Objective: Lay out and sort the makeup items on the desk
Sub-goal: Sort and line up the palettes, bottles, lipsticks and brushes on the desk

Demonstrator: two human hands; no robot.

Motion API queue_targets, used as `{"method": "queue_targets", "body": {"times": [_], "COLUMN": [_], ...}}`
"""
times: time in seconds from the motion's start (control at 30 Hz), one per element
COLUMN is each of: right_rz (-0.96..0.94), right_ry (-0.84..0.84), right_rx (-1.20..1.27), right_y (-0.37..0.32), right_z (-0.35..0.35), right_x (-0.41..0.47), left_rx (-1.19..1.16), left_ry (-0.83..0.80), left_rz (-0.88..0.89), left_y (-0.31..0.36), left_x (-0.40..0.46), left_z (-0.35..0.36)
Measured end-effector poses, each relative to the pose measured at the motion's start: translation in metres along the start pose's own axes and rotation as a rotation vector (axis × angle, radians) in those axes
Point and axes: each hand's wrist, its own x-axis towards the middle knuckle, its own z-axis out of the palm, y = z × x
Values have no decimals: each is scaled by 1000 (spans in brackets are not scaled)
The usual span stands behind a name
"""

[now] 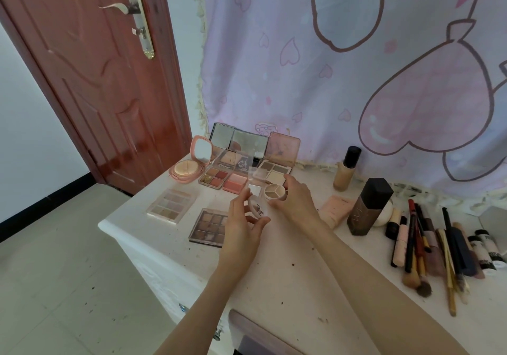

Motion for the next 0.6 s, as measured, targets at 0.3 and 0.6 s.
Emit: {"method": "queue_targets", "body": {"times": [0.3, 0.6], "right_rz": [7, -64], "right_ry": [51, -236], "right_rx": [72, -70], "right_y": [-3, -8], "right_z": [-16, -47], "right_x": [-7, -41], "left_rx": [209, 245], "left_ry": [-130, -177], "left_rz": [-20, 17], "left_y": [-3, -2], "left_x": [1, 3], "left_z": [4, 8]}}
